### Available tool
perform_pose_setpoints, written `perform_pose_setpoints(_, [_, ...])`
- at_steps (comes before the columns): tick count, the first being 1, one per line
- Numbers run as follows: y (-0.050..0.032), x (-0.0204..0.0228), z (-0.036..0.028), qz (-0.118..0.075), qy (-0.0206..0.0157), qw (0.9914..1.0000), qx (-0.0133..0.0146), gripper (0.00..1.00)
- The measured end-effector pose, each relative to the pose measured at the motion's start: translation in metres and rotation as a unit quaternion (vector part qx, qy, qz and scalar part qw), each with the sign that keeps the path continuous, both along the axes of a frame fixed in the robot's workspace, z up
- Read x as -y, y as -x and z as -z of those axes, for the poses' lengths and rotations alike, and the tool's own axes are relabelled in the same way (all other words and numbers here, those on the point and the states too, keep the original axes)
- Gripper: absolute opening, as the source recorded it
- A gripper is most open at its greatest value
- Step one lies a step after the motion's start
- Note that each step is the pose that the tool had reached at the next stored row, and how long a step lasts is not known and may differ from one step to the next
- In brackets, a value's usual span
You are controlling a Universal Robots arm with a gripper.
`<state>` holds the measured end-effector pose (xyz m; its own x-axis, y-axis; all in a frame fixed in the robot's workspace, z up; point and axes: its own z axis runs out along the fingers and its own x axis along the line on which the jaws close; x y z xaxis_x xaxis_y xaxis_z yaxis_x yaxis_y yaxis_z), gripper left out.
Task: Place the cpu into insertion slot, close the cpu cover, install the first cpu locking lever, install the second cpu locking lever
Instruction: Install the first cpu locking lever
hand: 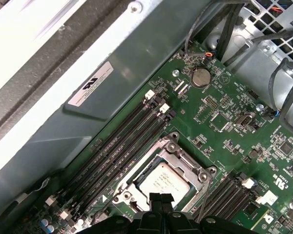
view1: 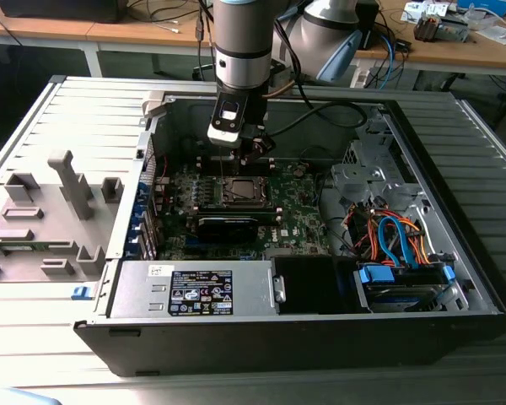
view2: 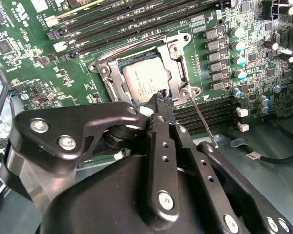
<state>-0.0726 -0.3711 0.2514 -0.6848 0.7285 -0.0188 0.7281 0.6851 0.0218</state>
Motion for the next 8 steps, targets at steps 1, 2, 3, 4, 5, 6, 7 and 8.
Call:
perform_pose_setpoints(1, [0.0,0.0,0.0,0.0,0.0,1.0,0.0,0.11])
perform_pose_setpoints(2, [0.0,0.0,0.0,-0.001,0.0,1.0,0.0,0.11])
perform_pose_setpoints(3, [0.0,0.0,0.0,-0.001,0.0,1.0,0.0,0.11])
perform_pose_setpoints(4, [0.0,0.0,0.0,-0.002,0.0,1.0,0.0,0.11])
perform_pose_setpoints(5, [0.0,0.0,0.0,-0.002,0.0,1.0,0.0,0.11])
perform_pose_setpoints(6, [0.0,0.0,0.0,-0.002,0.0,1.0,0.0,0.11])
perform_pose_setpoints(7, [0.0,0.0,0.0,-0.003,0.0,1.0,0.0,0.11])
perform_pose_setpoints(8, [0.0,0.0,0.0,-0.003,0.0,1.0,0.0,0.11])
